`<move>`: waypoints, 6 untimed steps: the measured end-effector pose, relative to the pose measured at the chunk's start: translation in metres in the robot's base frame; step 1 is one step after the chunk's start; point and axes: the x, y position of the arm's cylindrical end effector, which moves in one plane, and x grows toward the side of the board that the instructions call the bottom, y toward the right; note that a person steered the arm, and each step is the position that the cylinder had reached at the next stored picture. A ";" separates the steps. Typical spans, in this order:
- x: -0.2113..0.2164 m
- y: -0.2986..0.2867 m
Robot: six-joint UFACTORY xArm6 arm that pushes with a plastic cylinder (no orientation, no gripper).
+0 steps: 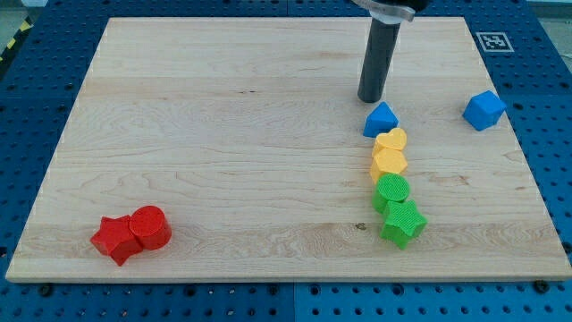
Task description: Place your arm at the top right side of the blue cube
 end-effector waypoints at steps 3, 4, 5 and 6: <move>0.001 0.036; -0.050 0.036; -0.093 0.086; -0.088 0.207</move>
